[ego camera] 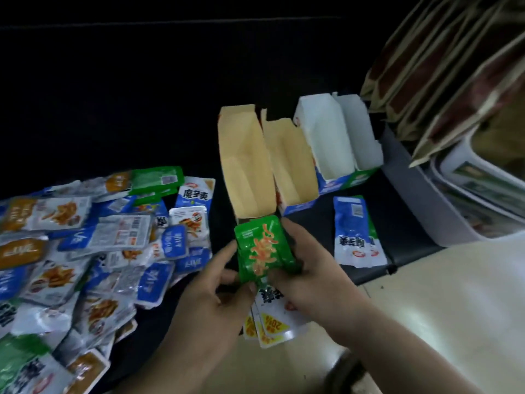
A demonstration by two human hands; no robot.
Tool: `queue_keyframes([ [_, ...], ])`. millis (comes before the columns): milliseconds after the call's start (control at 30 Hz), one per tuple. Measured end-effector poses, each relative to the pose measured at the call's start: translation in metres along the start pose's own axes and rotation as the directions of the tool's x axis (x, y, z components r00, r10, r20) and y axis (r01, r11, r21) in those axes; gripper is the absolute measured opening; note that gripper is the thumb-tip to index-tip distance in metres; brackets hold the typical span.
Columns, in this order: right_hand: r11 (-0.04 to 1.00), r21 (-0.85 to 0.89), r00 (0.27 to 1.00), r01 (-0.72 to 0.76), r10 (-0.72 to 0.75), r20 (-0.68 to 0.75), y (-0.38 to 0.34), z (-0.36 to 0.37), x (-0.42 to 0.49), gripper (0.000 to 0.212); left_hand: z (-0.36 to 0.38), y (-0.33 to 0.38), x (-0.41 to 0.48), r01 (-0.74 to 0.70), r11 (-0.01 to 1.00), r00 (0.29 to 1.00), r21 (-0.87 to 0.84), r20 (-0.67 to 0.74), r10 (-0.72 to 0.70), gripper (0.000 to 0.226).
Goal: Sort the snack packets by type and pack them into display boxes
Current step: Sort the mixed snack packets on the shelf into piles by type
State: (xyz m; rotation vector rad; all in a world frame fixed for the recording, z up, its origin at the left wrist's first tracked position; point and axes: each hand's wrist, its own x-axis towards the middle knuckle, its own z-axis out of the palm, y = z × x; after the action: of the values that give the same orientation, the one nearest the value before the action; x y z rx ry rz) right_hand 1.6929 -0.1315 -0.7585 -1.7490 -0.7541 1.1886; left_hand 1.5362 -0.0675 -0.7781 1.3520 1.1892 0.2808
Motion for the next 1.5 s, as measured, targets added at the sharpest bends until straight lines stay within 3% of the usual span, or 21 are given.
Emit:
queue_keyframes([
  [67,0.999,0.032,0.985,-0.002,0.008,-0.173,0.011,-0.024,0.002,0.066,0.026,0.001,0.006,0.044,0.998,0.997,-0.038,0.067,-0.041,0.067],
  [167,1.000,-0.026,0.903,-0.013,0.001,-0.430,0.027,-0.062,0.013,0.060,0.052,0.003,0.017,0.019,1.000,0.997,0.004,0.079,-0.019,0.064],
  [300,0.966,-0.248,0.804,-0.069,-0.093,-0.587,0.048,-0.095,0.039,0.046,0.058,0.011,0.024,0.009,1.000,1.000,0.021,0.030,-0.009,0.057],
  [400,0.800,-0.563,0.881,-0.207,-0.098,-0.463,0.069,-0.094,0.047,0.051,0.056,0.012,0.022,-0.002,1.000,1.000,0.020,-0.005,0.002,0.052],
  [500,0.724,-0.659,0.913,-0.202,-0.106,-0.395,0.087,-0.090,0.042,0.062,0.050,0.007,0.017,-0.005,1.000,1.000,0.006,-0.022,0.005,0.047],
  [633,0.521,-0.829,0.936,-0.205,-0.143,-0.321,0.098,-0.079,0.031,0.062,0.042,-0.003,0.013,0.015,1.000,1.000,-0.020,-0.025,-0.015,0.043],
  [733,0.418,-0.900,0.956,-0.127,-0.190,-0.223,0.101,-0.062,0.020,0.063,0.042,-0.008,0.013,0.006,1.000,1.000,-0.003,-0.019,-0.006,0.042],
  [867,0.405,-0.913,0.950,-0.049,-0.263,-0.168,0.109,-0.047,0.010,0.064,0.049,-0.012,0.016,-0.044,0.995,0.999,0.093,0.032,0.041,0.038],
  [1100,0.468,-0.869,0.939,-0.160,-0.200,-0.280,0.111,-0.073,0.013,0.063,0.062,-0.015,0.020,-0.208,0.951,0.975,0.229,0.131,0.182,0.039],
  [1233,0.506,-0.845,0.900,-0.175,-0.265,-0.345,0.107,-0.074,0.018,0.059,0.053,-0.019,0.027,-0.303,0.910,0.949,0.283,0.000,0.316,0.036],
  [1300,0.509,-0.856,0.919,-0.088,-0.289,-0.267,0.103,-0.066,0.021,0.059,0.042,-0.020,0.029,-0.331,0.876,0.898,0.350,-0.168,0.407,0.033],
  [1367,0.511,-0.858,0.958,-0.046,-0.221,-0.183,0.099,-0.063,0.028,0.060,0.026,-0.020,0.035,-0.314,0.868,0.841,0.384,-0.311,0.442,0.041],
  [1433,0.523,-0.850,0.969,-0.061,-0.173,-0.176,0.099,-0.064,0.035,0.058,0.012,-0.020,0.045,-0.294,0.867,0.823,0.403,-0.354,0.444,0.050],
  [1500,0.569,-0.819,0.958,-0.081,-0.182,-0.221,0.099,-0.067,0.036,0.054,0.005,-0.021,0.056,-0.272,0.891,0.868,0.363,-0.308,0.390,0.056],
])
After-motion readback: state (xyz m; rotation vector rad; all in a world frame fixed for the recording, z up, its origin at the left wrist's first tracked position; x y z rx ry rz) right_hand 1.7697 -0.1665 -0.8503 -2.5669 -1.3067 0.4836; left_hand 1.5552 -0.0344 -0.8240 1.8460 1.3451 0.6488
